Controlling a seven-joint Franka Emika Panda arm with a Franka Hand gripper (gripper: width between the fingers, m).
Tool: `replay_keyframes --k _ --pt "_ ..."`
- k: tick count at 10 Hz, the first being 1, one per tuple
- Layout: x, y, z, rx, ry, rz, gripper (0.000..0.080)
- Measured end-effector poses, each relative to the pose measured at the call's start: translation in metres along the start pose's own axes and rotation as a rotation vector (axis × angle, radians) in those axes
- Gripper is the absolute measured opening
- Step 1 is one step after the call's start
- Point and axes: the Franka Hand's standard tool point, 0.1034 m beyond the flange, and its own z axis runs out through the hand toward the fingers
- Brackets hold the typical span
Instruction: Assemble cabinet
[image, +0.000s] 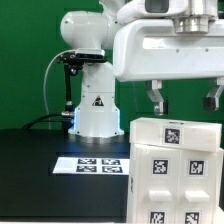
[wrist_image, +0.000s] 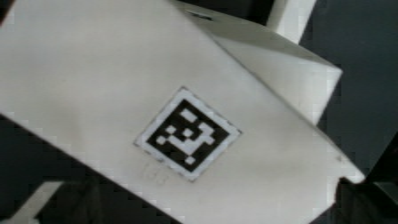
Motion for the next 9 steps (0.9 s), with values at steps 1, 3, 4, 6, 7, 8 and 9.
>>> replay_keyframes --k 1,3,4,6,7,8,9 --pt "0.0 0.001 0.0 -0.002 -0.001 -0.027 0.0649" --pt "-0.005 0.003 0.004 -0.012 -0.041 -0.274 0.0649" --pt "-0.007 0.0 0.007 -0.01 -0.048 -0.341 0.0649" --pt "-0.011 0.0 0.013 -0.01 -0.062 -0.365 0.0649" --pt "-0.011 0.0 0.014 -0.009 -0.066 -0.367 0.0649" --pt "-0.011 -0.002 0.014 -0.01 -0.066 -0.371 0.0649" --pt "-0.011 -0.001 0.014 -0.009 -0.065 -0.371 0.0649"
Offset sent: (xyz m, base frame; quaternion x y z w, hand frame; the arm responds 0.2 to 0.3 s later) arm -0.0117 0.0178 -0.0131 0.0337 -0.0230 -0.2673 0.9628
